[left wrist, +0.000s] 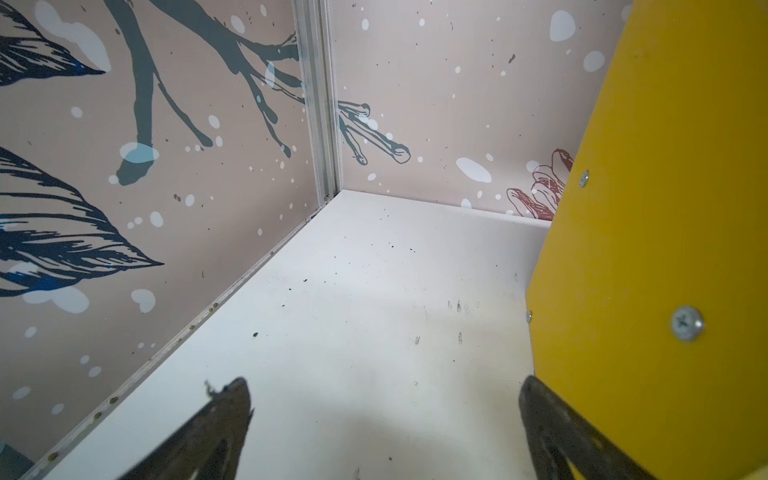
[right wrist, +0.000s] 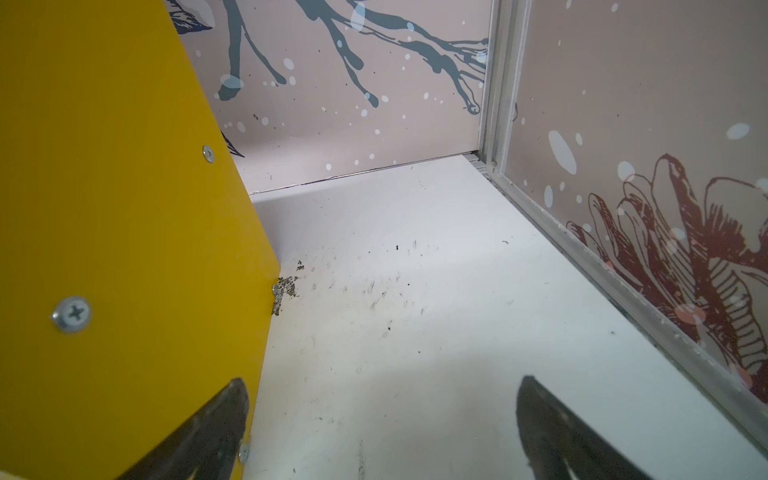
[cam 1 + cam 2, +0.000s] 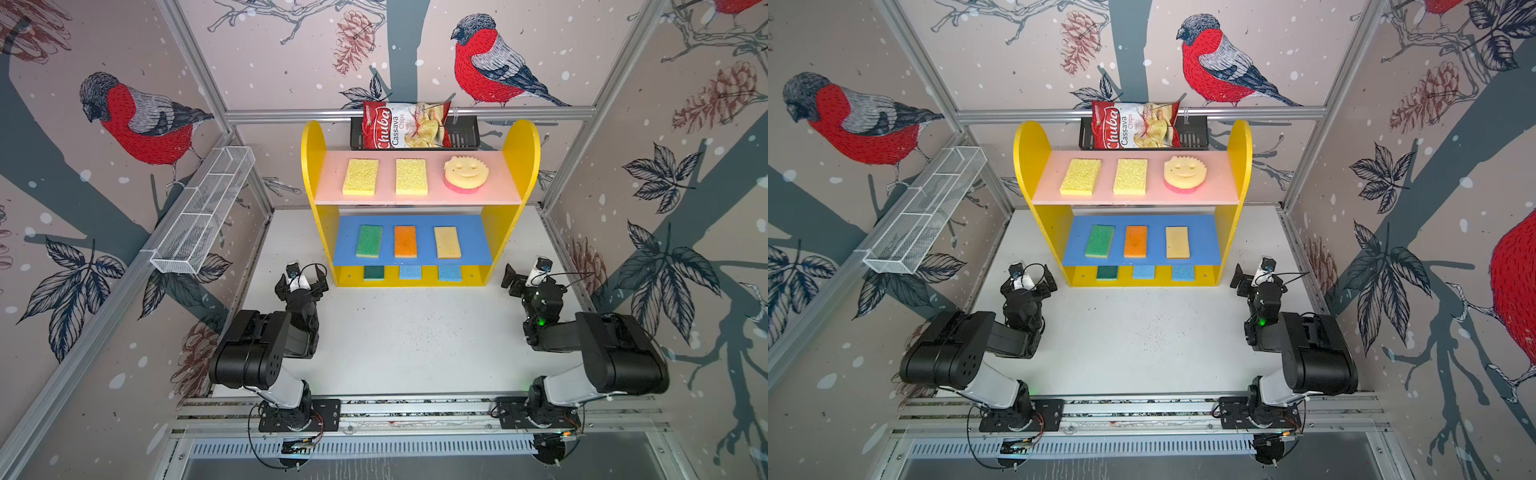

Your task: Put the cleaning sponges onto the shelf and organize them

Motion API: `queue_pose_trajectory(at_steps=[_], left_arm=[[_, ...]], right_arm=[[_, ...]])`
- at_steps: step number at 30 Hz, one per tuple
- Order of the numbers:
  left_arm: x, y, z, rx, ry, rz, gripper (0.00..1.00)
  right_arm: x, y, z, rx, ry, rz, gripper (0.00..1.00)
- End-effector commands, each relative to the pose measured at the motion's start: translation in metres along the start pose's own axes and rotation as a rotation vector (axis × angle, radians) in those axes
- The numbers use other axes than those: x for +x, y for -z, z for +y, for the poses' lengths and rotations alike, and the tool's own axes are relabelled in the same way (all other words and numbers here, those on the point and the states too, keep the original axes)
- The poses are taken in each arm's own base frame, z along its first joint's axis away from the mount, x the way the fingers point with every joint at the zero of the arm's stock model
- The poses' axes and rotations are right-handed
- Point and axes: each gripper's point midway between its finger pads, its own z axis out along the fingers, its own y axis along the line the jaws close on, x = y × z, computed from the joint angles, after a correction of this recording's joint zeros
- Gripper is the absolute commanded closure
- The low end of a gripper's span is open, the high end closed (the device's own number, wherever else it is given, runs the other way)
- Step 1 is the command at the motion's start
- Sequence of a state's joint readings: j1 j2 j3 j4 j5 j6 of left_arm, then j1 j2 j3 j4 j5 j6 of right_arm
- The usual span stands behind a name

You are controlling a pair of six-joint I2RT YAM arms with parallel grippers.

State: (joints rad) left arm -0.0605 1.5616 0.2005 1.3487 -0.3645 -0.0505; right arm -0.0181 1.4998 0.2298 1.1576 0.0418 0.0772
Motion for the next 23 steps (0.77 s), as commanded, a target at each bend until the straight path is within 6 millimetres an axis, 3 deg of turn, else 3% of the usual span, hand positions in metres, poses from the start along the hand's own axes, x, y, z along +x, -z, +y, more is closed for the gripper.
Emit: queue_pose_trajectory(at_steps=[1,23], left_arm=[[-0.0063,-0.0005,-0.0016,0.006,0.001,-0.024,0.01],[-0.0063,-0.0006,-0.0014,0.005,0.001,-0.023,0.01]], right_arm=[[-0.0113,-0.0007,0.0025,-0.012,0.006,-0.043,0.0],[-0.0098,-0.0026,0.003,-0.01,0.007,-0.033,0.0]])
